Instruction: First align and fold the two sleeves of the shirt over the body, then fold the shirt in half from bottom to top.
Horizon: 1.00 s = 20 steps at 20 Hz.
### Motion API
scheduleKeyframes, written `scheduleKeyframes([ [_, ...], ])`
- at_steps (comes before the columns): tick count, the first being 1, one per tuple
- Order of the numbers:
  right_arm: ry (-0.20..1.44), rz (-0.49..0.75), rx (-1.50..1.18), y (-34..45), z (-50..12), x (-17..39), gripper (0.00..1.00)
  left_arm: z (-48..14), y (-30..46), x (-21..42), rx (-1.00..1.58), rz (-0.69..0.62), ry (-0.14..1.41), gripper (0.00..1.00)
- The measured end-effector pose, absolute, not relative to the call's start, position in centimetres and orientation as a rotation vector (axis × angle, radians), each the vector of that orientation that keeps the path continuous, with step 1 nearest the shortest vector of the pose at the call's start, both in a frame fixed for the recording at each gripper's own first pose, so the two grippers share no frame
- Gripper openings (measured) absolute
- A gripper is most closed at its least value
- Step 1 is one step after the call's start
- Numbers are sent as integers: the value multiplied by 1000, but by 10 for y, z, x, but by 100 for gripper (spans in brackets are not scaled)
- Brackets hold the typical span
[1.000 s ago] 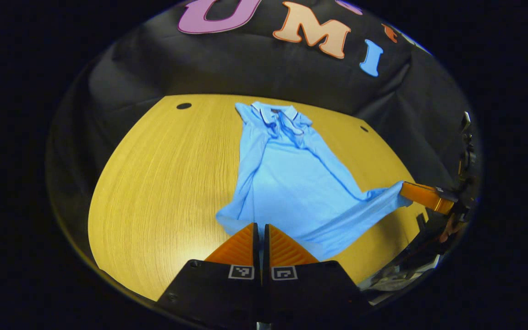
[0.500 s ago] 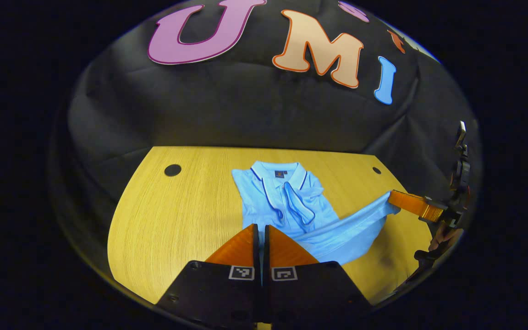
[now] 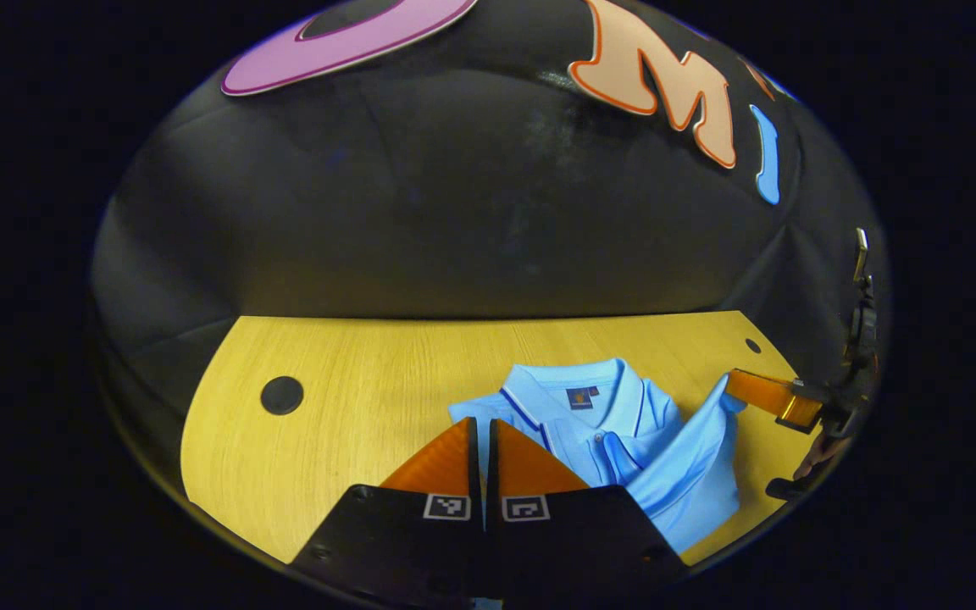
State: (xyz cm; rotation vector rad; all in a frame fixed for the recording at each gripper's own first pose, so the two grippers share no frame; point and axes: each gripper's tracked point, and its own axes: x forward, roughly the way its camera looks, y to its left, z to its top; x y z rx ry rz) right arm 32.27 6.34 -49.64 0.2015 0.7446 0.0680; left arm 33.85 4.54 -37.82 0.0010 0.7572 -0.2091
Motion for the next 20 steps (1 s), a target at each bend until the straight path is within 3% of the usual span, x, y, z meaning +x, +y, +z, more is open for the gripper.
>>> scheduleKeyframes([
  [2,776,4,213,50,-510,324,0,-395,49,343,-1,-218,783,0],
  [3,776,-1,216,48,-511,325,9,-397,46,340,-21,-231,794,0],
  [4,744,-6,200,43,-499,326,38,-398,41,339,-61,-245,792,0],
  [5,687,0,190,43,-487,329,66,-387,35,333,-106,-267,774,7],
  [6,644,9,175,45,-467,324,95,-377,32,330,-129,-282,742,38],
  [8,587,31,159,53,-424,301,98,-348,36,328,-116,-272,640,100],
  [10,478,35,136,58,-366,279,98,-298,45,317,-74,-253,531,96],
  [15,220,24,119,60,-229,221,97,-172,58,253,26,-149,272,96],
  [17,164,62,114,55,-192,192,97,-121,55,214,72,-107,137,96],
  [20,153,124,152,53,-160,143,97,-88,31,155,107,-89,101,94],
])
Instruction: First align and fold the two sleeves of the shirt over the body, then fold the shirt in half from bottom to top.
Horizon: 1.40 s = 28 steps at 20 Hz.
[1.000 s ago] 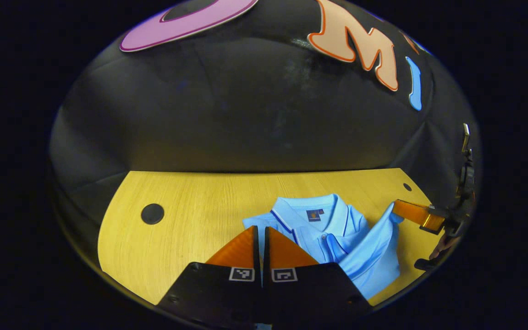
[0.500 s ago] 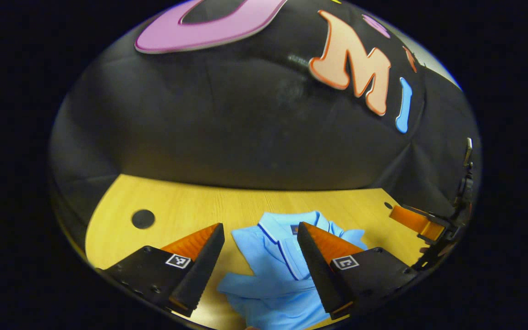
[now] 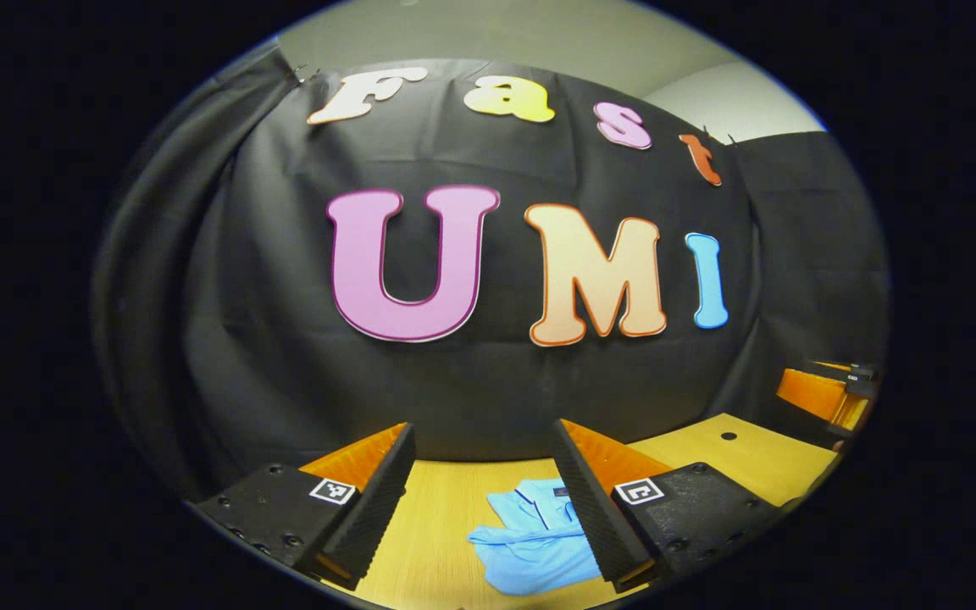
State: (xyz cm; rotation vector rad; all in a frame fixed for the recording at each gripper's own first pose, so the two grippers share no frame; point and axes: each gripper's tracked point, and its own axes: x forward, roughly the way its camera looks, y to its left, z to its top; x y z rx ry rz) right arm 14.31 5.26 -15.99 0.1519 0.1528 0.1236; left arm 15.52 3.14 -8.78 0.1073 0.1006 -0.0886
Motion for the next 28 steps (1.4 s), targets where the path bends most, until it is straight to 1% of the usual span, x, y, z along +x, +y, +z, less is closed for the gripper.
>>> scheduleKeyframes([
  [1,145,130,153,46,-151,130,97,-77,20,138,100,-96,93,95],
  [2,132,134,148,41,-143,118,94,-66,11,126,104,-100,71,95],
  [3,122,142,146,42,-134,108,97,-58,3,117,120,-101,55,95],
  [4,112,150,143,40,-127,99,94,-52,-5,110,126,-108,48,95],
  [5,109,157,144,40,-121,91,94,-49,-14,100,123,-115,47,95],
  [6,105,164,148,39,-116,85,97,-40,-21,94,115,-122,33,95],
  [10,53,173,149,36,-90,69,97,-30,-30,72,117,-122,-21,96],
  [13,37,181,153,39,-81,62,94,-25,-30,61,130,-115,-40,96],
  [14,37,184,156,41,-81,61,97,-22,-31,59,130,-114,-45,96],
  [16,33,189,160,44,-77,60,97,-20,-29,57,129,-109,-51,96],
  [17,29,191,157,46,-75,60,94,-18,-28,57,127,-108,-56,96],
  [21,19,200,154,56,-71,61,94,-16,-26,58,132,-102,-72,96],
  [22,17,203,152,58,-71,62,97,-15,-25,59,135,-102,-77,96],
  [23,15,205,150,61,-70,63,94,-15,-24,60,135,-101,-80,96],
  [24,15,207,148,63,-71,64,94,-15,-24,60,134,-101,-80,96],
  [25,15,211,148,67,-71,65,97,-14,-24,60,131,-99,-81,96],
  [28,8,217,147,72,-69,66,97,-14,-23,60,123,-91,-83,96],
])
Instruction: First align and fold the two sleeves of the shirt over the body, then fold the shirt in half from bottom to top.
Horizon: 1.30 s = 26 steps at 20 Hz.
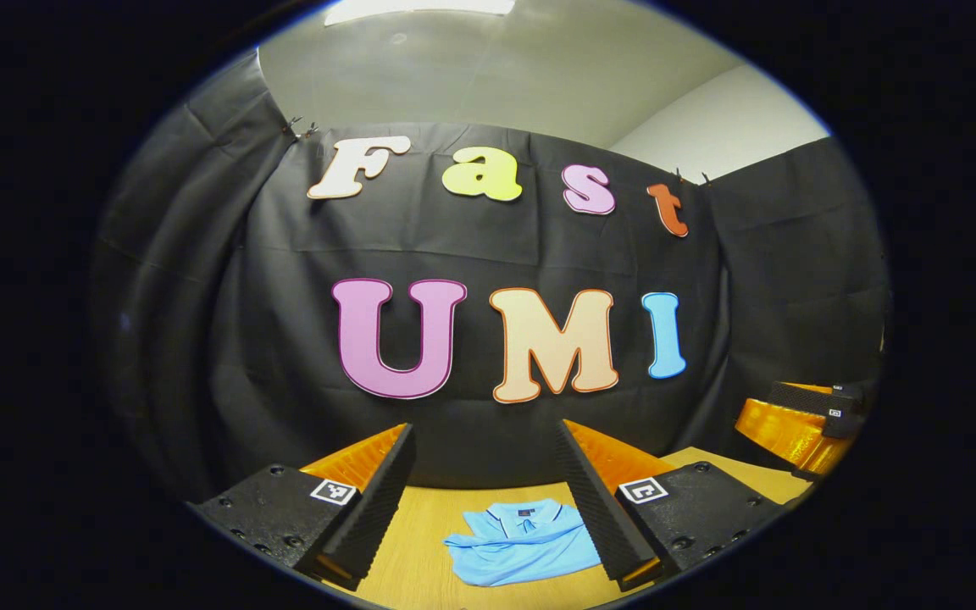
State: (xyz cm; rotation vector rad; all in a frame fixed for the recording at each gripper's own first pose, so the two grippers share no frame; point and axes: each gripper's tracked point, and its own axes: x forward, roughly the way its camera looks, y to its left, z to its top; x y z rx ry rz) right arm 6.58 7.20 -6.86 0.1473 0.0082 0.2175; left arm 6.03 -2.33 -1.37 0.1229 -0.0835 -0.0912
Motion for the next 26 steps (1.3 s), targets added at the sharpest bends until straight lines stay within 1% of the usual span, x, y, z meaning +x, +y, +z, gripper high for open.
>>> scheduleKeyframes([
  [4,-4,217,137,73,-64,66,94,-12,-21,62,121,-80,-96,96],
  [5,-7,216,138,73,-63,66,97,-11,-20,62,122,-78,-101,96],
  [26,-34,230,138,66,-49,57,97,-6,-30,49,105,-73,-121,96],
])
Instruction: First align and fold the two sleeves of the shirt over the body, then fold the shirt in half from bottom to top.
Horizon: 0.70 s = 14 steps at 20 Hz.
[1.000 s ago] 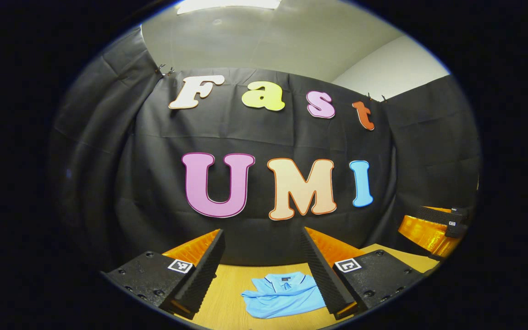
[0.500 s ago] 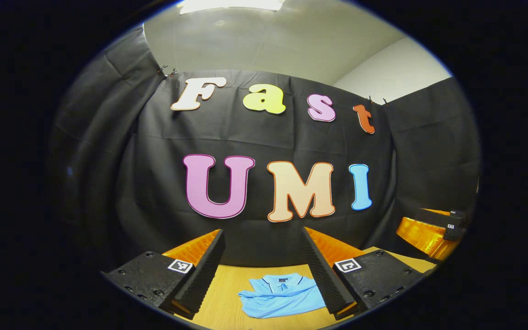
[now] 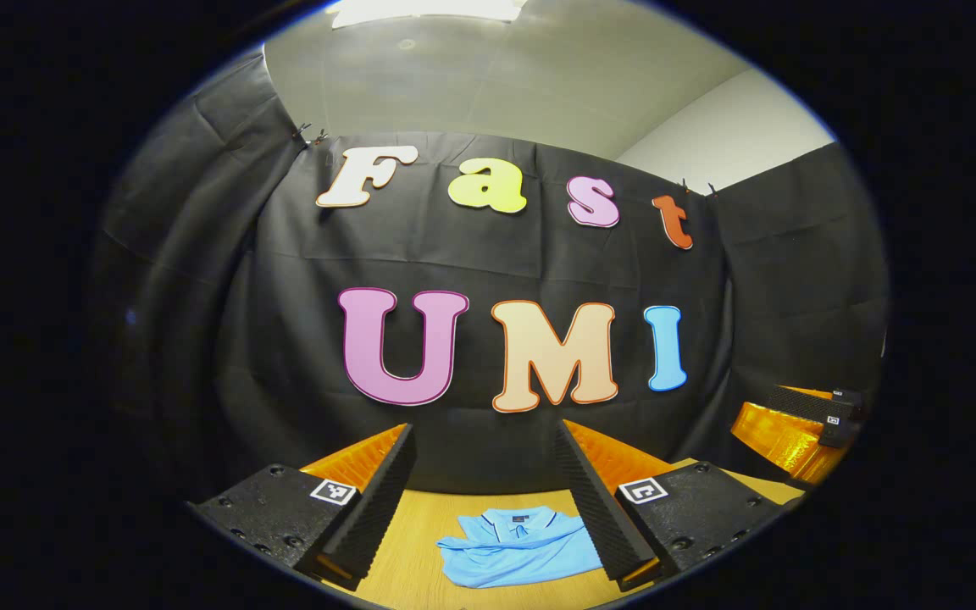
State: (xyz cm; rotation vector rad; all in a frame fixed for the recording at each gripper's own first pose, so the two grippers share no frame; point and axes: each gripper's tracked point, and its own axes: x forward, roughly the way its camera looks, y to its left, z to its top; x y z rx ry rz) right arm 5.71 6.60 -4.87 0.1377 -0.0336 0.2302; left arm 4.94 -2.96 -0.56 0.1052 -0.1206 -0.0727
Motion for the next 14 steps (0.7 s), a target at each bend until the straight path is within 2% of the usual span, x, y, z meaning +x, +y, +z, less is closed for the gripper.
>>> scheduleKeyframes([
  [14,-58,223,107,60,-31,58,97,10,-47,60,79,-95,-130,95],
])
